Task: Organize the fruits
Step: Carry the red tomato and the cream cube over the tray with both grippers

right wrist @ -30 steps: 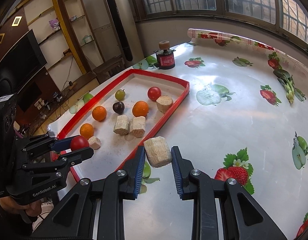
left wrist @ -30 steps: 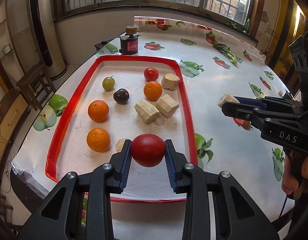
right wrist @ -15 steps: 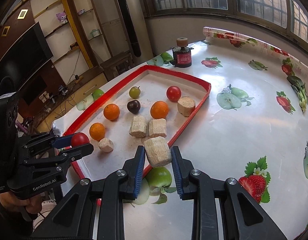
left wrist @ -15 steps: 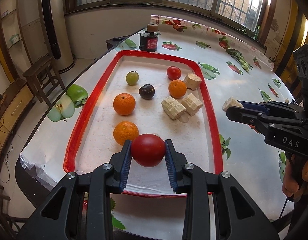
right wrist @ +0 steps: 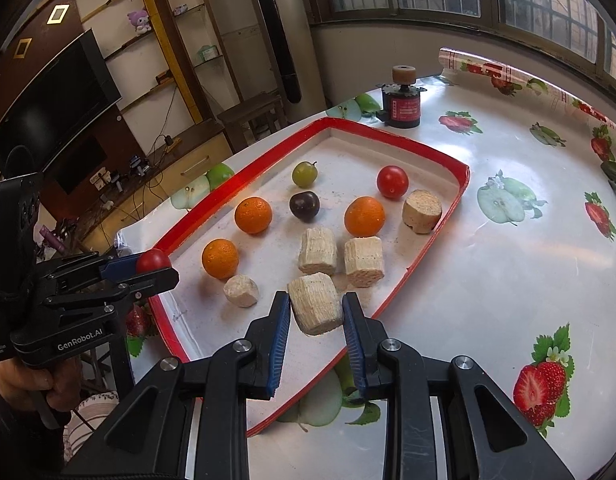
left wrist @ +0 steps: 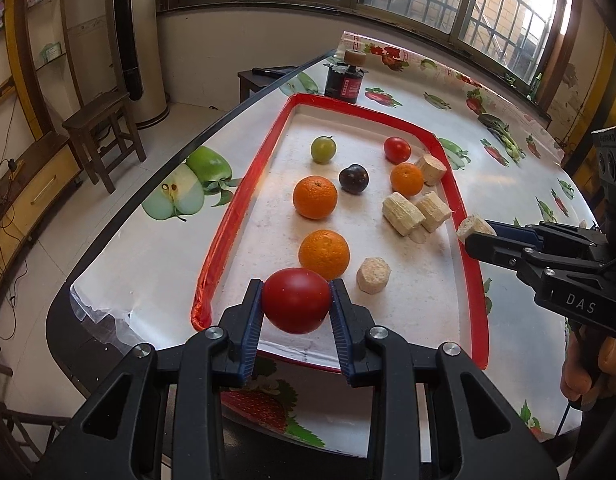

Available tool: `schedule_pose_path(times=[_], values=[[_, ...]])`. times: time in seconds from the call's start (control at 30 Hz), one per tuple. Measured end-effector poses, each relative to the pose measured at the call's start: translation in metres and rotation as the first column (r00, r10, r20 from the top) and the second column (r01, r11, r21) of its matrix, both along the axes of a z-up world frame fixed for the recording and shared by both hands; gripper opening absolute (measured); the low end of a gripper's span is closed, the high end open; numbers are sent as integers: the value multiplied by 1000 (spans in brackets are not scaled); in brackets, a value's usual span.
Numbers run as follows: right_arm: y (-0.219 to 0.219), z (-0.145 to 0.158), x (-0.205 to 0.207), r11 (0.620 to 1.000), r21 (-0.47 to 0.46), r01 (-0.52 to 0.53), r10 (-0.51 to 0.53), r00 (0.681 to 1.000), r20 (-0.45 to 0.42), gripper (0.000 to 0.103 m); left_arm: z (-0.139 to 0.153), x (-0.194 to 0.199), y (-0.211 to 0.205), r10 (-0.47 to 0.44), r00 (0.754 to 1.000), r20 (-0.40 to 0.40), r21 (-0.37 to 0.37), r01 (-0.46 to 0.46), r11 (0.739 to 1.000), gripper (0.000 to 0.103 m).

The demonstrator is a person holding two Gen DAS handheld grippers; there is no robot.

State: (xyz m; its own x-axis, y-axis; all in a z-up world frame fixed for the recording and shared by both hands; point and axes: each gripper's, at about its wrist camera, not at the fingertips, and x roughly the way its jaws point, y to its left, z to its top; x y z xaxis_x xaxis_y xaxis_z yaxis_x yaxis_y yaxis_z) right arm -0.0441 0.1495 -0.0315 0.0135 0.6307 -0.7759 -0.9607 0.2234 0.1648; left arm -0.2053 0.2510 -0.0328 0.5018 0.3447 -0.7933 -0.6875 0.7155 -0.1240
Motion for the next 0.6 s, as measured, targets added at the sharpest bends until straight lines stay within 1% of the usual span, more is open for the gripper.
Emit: schedule_pose_path(times=[0.17,0.4,0.5,0.6], values=[[6,-1,-4,1000,-3,-12,12,1000,-1,27,-1,1,2,-4,1000,7,-11,4,1000,30],[10,-4,-4,1000,-8,-14,14,1000,-8,27,0,15,-13,-78,997,27,-41,79,996,30],[14,-6,-5,1000,-14,-21,21,1000,-12,27,-2,23,-21,-109,994,21,-46,110,993,30],[18,-10,-5,999,-25,-26,26,1000,-11,27,-4,28,-24,-123,992,12,-51,123,991,30]])
